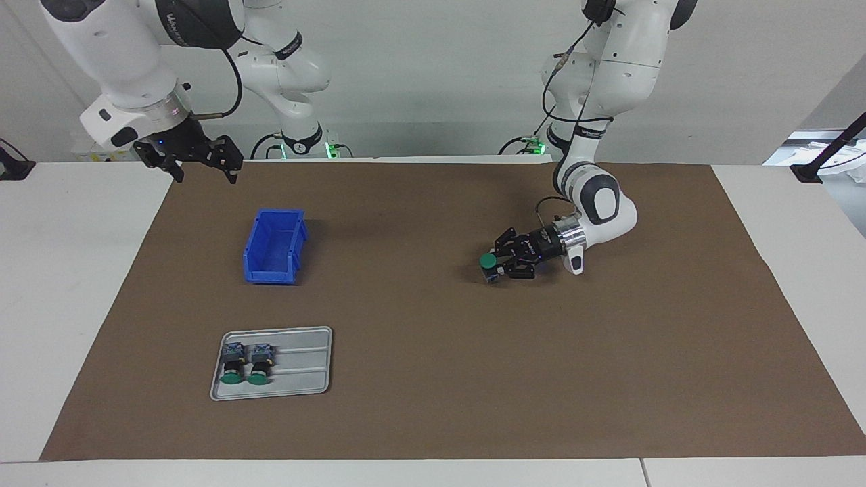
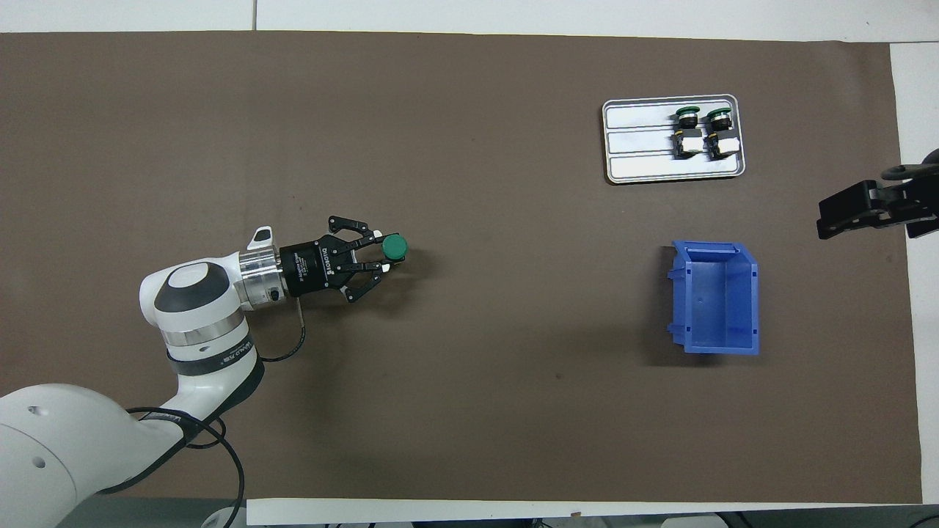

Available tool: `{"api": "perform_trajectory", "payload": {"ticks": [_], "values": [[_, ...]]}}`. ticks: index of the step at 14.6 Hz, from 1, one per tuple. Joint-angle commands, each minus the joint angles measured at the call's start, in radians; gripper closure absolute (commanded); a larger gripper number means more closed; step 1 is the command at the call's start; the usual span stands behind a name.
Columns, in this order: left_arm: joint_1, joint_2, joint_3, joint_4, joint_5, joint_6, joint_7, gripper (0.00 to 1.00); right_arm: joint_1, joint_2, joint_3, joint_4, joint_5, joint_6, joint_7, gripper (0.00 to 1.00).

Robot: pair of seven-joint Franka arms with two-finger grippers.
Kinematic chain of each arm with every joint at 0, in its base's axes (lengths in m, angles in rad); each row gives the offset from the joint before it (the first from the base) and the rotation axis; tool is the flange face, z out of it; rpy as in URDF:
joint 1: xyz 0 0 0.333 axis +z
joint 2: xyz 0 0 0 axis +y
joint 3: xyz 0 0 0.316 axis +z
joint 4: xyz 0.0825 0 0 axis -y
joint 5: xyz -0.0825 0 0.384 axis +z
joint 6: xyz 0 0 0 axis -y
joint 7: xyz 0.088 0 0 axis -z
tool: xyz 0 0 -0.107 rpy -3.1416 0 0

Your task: Place and press button with both arms

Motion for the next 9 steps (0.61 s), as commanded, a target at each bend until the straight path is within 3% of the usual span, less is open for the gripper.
{"api": "perform_trajectory", "payload": {"ticks": [1,9], "values": [[0.009,-0.005,0.000,-0.018,-0.032,-0.013,0.032,0.81,-0.009,-0.022,0.004,-0.027,0.001,0.010,-0.020,0.01],[-0.026,0.006,-0.002,-0.011,-0.037,0.035,0.043,0.79,-0.009,-0.022,0.004,-0.027,0.001,0.010,-0.020,0.01]]}}
